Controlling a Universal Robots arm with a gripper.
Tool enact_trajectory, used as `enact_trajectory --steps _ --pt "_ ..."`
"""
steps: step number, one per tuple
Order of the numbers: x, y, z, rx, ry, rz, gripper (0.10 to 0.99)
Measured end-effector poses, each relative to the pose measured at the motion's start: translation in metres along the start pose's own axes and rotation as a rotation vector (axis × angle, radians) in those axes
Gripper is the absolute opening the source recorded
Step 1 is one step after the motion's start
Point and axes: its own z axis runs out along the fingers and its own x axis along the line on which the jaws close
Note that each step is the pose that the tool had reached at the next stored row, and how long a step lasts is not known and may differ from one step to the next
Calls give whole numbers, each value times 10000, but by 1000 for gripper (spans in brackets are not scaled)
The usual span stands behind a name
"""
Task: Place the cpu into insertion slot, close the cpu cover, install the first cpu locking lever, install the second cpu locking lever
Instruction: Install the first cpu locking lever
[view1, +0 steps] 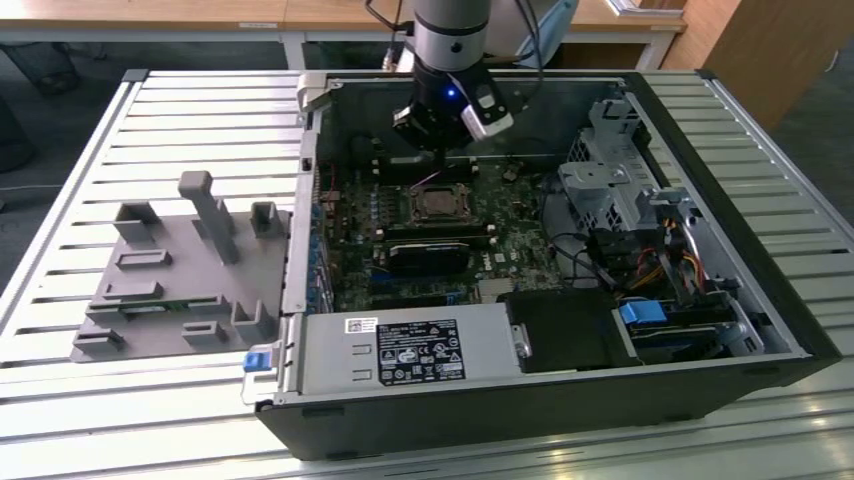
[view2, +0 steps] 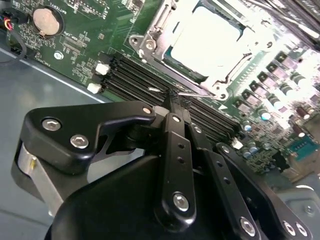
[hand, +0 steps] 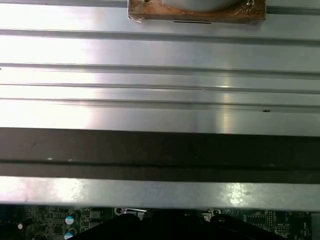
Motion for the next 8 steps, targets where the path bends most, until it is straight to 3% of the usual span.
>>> enact_trajectory --steps 8 --pt "-82 1 78 0 0 0 106"
